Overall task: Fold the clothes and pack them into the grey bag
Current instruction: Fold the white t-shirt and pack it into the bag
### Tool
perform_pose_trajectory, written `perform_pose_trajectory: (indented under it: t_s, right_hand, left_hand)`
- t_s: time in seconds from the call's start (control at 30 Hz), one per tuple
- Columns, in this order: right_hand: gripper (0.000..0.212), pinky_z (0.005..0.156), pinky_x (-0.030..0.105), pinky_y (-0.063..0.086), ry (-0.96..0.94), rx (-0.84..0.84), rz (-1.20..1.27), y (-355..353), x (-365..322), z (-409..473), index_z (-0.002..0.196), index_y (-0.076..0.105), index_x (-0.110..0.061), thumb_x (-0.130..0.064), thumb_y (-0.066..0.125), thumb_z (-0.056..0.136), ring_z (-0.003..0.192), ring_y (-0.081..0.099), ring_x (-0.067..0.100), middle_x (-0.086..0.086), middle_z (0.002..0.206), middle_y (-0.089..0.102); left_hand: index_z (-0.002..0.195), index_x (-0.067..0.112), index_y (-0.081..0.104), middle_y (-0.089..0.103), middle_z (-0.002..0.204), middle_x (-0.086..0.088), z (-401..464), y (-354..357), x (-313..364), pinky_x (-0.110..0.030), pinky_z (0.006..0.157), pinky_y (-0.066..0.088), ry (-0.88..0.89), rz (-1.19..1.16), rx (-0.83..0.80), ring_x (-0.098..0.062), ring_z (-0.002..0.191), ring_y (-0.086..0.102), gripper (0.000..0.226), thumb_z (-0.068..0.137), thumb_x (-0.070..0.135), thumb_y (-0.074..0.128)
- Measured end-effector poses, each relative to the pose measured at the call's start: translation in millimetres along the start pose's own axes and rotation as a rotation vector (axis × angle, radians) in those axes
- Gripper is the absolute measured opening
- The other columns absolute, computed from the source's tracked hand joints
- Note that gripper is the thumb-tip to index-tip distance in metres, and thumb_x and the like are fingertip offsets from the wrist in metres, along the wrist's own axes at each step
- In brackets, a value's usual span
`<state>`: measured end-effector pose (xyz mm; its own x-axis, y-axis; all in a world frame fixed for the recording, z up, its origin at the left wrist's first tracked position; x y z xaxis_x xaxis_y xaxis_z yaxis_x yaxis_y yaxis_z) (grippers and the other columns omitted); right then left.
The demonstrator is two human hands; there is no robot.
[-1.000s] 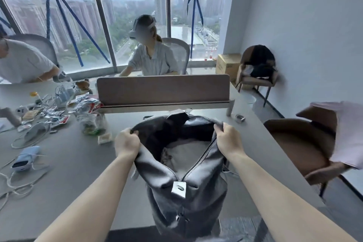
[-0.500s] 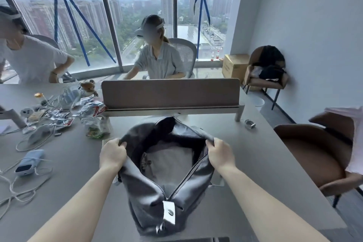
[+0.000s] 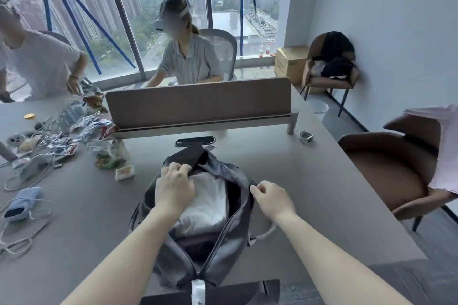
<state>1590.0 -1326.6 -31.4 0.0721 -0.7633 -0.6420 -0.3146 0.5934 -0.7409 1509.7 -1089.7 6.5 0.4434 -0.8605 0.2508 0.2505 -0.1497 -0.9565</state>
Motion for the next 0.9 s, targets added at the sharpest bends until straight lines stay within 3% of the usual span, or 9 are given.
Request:
perform_pose_trajectory:
  t_s: [0.13,0.27,0.43,0.73,0.9]
  right_hand:
    - [0.026,0.068,0.031,0.045,-0.039,0.003,0.016,-54.8,50.0,-4.0,0.08,0.058,-0.024,-0.047,0.048,0.09,0.085,0.06,0.017,-0.01,0.08,0.065]
    - [0.021,0.07,0.033,0.05,-0.021,0.003,0.048,-130.8,126.6,-9.4,0.081,0.061,-0.022,-0.039,0.051,0.089,0.082,0.062,0.018,-0.007,0.079,0.067]
    - [0.018,0.072,0.034,0.048,0.026,0.096,0.004,-228.5,222.4,-12.1,0.083,0.063,-0.021,-0.031,0.05,0.089,0.084,0.062,0.022,-0.001,0.082,0.069]
    - [0.018,0.076,0.036,0.051,0.201,0.23,0.007,-337.3,348.9,20.7,0.078,0.059,-0.027,-0.038,0.048,0.086,0.087,0.061,0.022,-0.005,0.084,0.069]
    - [0.016,0.067,0.032,0.045,0.298,0.272,-0.013,-397.7,405.7,48.9,0.085,0.061,-0.027,-0.033,0.047,0.09,0.082,0.059,0.022,-0.004,0.082,0.065]
  left_hand:
    - [0.115,0.017,0.066,0.061,0.114,-0.006,-17.1,20.2,114.6,-0.04,0.086,0.047,0.193,-0.077,0.026,-0.031,0.109,0.049,0.029,0.088,0.018,0.052]
    - [0.117,0.018,0.065,0.062,0.117,-0.005,-40.4,47.3,235.4,-0.037,0.092,0.046,0.247,-0.109,-0.012,-0.03,0.115,0.049,0.03,0.089,0.022,0.057]
    - [0.122,0.021,0.062,0.057,0.121,-0.001,-60.8,79.5,371.5,-0.034,0.09,0.044,0.361,-0.138,-0.099,-0.025,0.118,0.045,0.033,0.092,0.021,0.048]
    - [0.12,0.022,0.062,0.056,0.124,0.0,-48.8,145.5,553.5,-0.036,0.094,0.045,0.61,-0.154,-0.261,-0.023,0.122,0.045,0.031,0.094,0.024,0.045]
    - [0.114,0.02,0.064,0.058,0.114,-0.002,-21.7,184.1,645.3,-0.04,0.089,0.049,0.705,-0.198,-0.328,-0.026,0.113,0.049,0.028,0.094,0.027,0.046]
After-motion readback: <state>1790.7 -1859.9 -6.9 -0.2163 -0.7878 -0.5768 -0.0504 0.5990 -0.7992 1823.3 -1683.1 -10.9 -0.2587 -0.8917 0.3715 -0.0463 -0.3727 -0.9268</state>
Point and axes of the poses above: each hand's wrist, its own z-axis towards the middle knuckle, its own y-axis out of the palm, x = y × z, the point moved 1 cm from there along z, towards the middle knuckle
